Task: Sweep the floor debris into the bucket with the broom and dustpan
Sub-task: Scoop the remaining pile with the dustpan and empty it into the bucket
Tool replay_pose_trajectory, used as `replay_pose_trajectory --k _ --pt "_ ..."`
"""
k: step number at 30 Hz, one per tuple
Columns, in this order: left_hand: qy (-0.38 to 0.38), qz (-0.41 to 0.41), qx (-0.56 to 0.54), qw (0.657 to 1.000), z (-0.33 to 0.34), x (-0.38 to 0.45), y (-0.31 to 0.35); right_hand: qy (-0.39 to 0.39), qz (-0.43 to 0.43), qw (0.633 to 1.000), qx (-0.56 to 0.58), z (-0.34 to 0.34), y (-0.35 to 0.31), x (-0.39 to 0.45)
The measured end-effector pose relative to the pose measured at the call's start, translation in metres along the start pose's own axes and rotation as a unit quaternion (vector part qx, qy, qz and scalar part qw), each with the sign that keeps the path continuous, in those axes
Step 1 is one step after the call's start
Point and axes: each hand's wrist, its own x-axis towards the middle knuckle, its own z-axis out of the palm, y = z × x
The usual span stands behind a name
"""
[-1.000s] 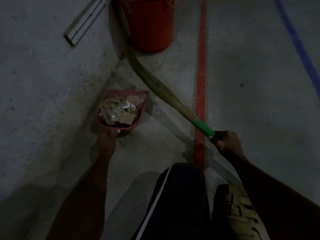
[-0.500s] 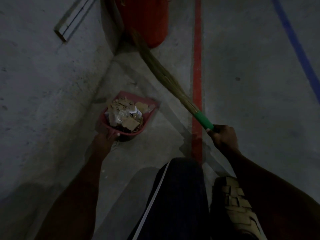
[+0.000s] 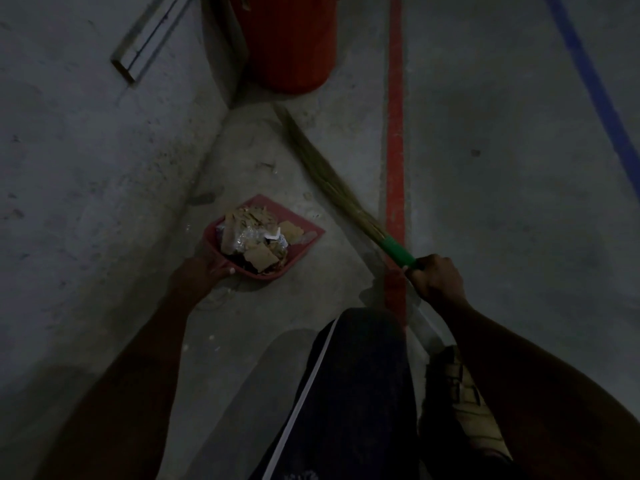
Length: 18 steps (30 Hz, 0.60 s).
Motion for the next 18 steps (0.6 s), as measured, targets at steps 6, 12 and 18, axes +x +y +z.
replay_pose_trajectory --k 6,12,18 --pt "0.001 0.016 -0.008 1.0 0.0 -0.005 0.006 -0.032 -0.031 0.999 0.03 0.006 -0.006 -0.004" --pt "-0.005 -0.014 -0.036 0.999 0.001 -0.011 0.004 -0.048 -0.025 0.998 0.036 0.014 -0.009 -0.002" --pt "-0.004 -0.023 -0.022 0.999 0.005 -0.008 0.007 -0.088 -0.042 0.994 0.047 0.021 -0.008 -0.005"
